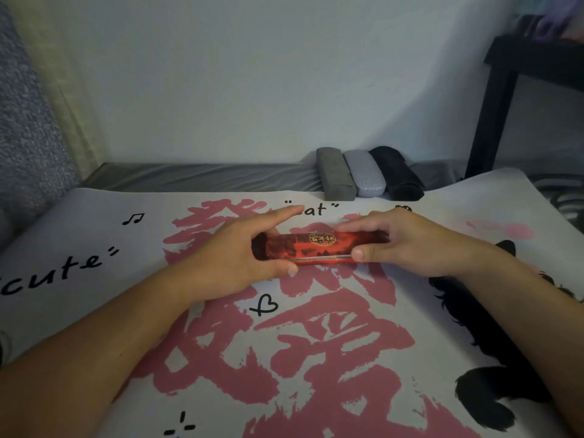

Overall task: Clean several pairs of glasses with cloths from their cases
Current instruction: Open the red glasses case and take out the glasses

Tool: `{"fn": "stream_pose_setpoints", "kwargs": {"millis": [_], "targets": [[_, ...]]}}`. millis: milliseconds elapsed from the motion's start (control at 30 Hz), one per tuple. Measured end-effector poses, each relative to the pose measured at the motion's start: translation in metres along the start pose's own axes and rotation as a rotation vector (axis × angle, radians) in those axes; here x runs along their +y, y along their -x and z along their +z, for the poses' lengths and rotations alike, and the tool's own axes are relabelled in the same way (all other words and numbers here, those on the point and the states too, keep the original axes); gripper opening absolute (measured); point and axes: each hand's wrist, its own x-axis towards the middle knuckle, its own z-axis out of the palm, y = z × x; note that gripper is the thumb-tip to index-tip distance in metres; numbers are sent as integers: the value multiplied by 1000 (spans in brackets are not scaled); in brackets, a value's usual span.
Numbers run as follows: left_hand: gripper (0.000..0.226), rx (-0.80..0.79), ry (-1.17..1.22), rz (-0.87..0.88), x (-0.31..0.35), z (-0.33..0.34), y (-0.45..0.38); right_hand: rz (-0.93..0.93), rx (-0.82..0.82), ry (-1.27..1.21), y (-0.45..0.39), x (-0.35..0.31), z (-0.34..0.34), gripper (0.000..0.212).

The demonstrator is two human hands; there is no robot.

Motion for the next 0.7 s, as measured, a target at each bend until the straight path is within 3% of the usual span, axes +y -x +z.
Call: {"fn": "stream_pose_setpoints", "kwargs": {"millis": [367,467,700], "targets": [[110,10,112,-51,4,5,2,26,29,9,-4,4,-4,36],[117,27,123,-52,4,7,-1,19,178,84,-11,9,-1,70],[106,177,46,-115,-3,10,-4,70,404,-20,-27,11,12,31]]}}
